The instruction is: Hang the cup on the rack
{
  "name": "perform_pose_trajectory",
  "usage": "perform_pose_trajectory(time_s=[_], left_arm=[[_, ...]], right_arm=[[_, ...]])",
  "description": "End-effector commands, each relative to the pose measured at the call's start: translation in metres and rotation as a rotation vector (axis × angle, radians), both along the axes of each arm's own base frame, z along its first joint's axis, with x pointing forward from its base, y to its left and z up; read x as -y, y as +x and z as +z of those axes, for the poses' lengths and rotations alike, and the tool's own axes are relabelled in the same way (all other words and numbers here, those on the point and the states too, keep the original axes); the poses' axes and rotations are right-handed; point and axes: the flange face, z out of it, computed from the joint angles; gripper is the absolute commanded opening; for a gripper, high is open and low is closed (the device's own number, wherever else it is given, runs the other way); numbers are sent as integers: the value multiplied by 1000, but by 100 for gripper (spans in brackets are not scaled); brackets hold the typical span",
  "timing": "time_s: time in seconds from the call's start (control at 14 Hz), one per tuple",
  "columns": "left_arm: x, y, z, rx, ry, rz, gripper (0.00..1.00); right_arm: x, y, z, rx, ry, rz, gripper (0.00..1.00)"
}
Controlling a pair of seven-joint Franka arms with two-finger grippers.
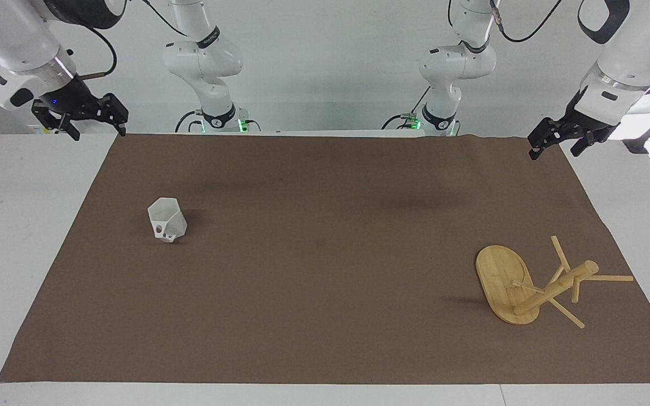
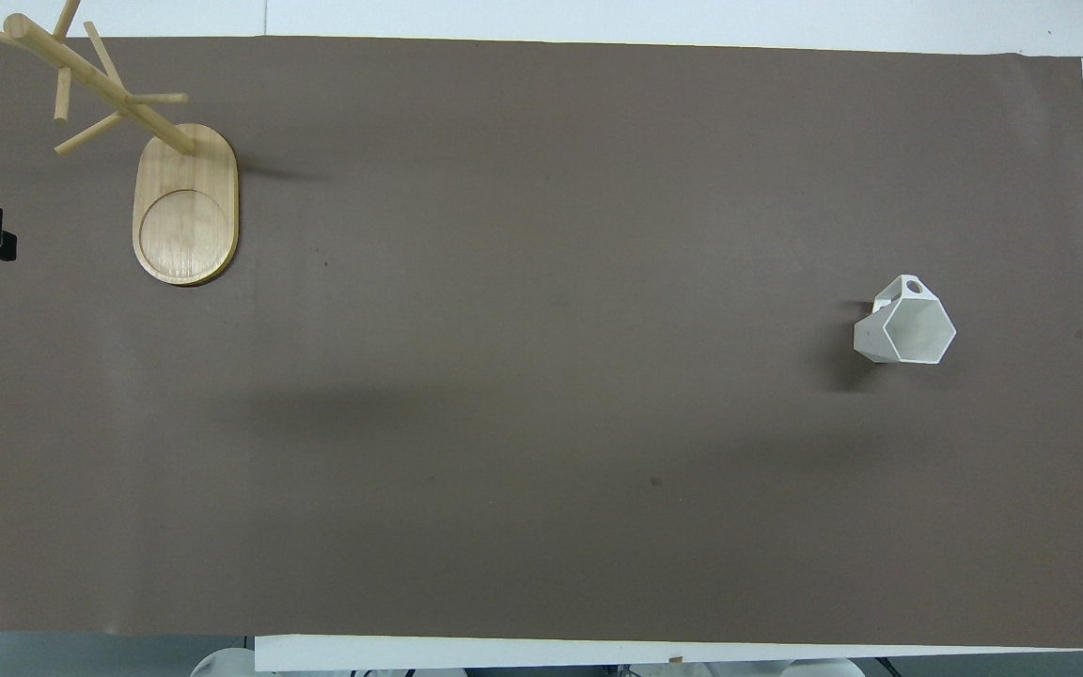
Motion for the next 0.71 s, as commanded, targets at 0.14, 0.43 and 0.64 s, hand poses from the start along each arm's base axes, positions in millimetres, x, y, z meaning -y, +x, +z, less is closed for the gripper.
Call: perform_pose_trajectory(time_s=[0.14, 0.43, 0.64], left_arm=[[-3, -11, -1, -25, 3, -7, 100], [-4, -12, -1, -26, 3, -5, 100], [-4, -12, -1, -26, 3, -5, 100]], right_arm=[[52, -5, -17, 70, 180, 365, 100], [134, 9, -84, 239, 451, 732, 100], [169, 23, -146, 402, 668, 863, 100]])
